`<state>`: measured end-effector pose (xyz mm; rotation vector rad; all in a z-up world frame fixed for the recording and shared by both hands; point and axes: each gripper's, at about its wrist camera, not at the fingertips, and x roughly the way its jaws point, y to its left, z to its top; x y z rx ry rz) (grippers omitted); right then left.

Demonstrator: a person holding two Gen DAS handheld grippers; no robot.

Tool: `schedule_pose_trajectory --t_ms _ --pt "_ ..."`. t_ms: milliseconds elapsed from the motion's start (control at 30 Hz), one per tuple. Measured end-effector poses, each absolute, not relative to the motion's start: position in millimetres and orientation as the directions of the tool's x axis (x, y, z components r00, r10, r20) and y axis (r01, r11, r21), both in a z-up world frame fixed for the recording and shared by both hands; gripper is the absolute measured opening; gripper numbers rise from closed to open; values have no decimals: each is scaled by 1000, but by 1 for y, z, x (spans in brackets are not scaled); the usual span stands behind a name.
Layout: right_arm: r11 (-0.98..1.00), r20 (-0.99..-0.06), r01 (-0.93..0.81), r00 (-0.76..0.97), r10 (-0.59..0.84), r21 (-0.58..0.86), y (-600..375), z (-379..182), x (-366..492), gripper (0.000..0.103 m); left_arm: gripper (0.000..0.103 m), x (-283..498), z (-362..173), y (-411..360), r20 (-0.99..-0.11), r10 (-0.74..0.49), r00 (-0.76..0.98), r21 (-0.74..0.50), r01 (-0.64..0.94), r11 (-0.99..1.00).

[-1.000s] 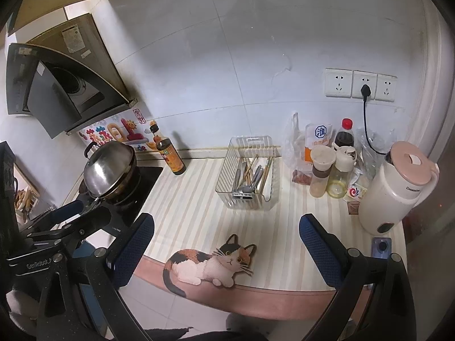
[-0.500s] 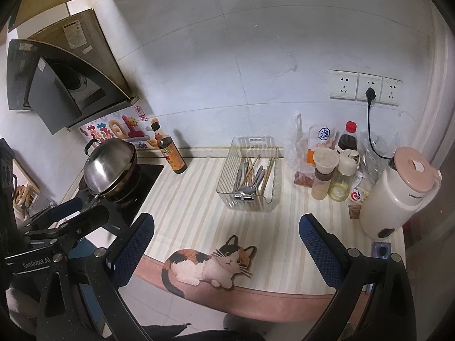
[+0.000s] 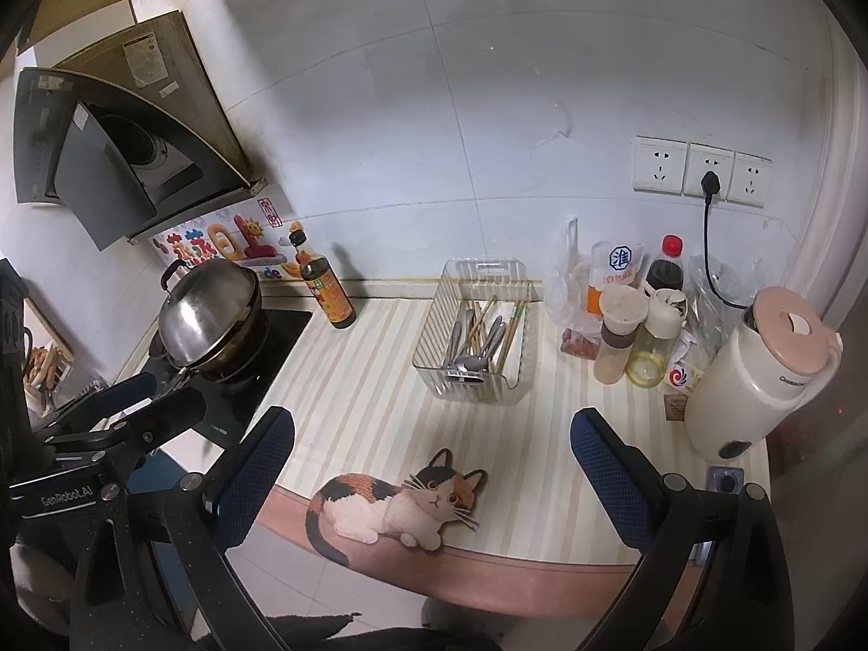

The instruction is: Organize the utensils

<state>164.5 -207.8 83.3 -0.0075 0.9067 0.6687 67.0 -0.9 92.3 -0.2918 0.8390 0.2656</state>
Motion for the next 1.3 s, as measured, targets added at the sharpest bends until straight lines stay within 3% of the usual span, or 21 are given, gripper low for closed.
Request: schedule_pose_trajectory --t_ms 1300 --pt "797 -741 -544 416 527 262 -209 76 166 103 103 70 85 2 -769 111 630 -155 -351 923"
